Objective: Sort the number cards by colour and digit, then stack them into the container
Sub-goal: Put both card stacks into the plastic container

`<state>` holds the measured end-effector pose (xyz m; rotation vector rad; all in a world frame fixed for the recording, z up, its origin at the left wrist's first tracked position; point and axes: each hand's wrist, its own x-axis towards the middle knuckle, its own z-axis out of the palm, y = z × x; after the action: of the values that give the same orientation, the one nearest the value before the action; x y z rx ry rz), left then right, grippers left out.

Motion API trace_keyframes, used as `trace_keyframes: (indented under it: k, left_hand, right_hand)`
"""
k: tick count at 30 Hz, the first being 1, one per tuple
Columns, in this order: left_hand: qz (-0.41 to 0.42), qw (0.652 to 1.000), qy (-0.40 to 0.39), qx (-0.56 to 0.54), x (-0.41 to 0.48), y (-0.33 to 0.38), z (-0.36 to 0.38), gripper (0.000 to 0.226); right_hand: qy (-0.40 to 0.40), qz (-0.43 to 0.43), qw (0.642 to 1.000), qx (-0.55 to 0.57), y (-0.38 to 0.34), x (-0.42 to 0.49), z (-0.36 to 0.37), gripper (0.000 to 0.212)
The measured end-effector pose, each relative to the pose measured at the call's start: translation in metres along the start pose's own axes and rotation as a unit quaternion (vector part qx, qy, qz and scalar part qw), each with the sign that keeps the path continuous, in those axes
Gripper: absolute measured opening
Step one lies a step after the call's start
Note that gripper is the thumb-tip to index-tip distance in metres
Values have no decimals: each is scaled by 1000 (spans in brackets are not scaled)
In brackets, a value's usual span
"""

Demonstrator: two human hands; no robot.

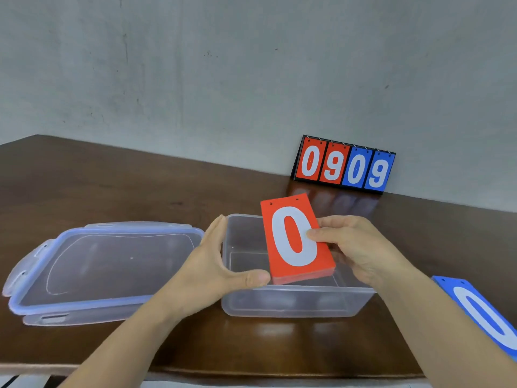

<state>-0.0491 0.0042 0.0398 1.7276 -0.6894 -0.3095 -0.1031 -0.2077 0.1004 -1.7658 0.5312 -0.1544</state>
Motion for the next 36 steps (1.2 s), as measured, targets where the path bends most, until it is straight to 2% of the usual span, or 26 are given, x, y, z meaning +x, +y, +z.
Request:
trace_keyframes:
  k: [4, 7, 12, 19, 26, 32, 36]
  left_hand:
    - [14, 999, -6, -46, 0, -9, 1, 73]
    - [23, 999, 0, -32, -3, -8, 3, 70]
    - [18, 999, 2, -32, -2, -15, 5, 77]
    - [27, 999, 7, -29, -1, -19, 6, 86]
    - [37, 999, 17, -34, -2, -27, 8, 100]
    - [29, 999, 22, -13, -4, -28, 9, 104]
    - [30, 999, 23, -15, -2, -32, 10, 110]
  right_hand:
    - [-12, 28, 1000, -4, 2, 0, 2, 13]
    - [-12, 47, 999, -11, 5, 1, 7, 11]
    - [-22, 67, 997, -19, 10, 1, 16, 6]
    - [-31, 74, 995, -59, 18, 4, 33, 17]
    - [-55, 106, 988, -99, 19, 8, 42, 19]
    - [-68, 127, 981, -134, 22, 14, 47, 34]
    - [-82, 149, 977, -130, 23, 19, 49, 32]
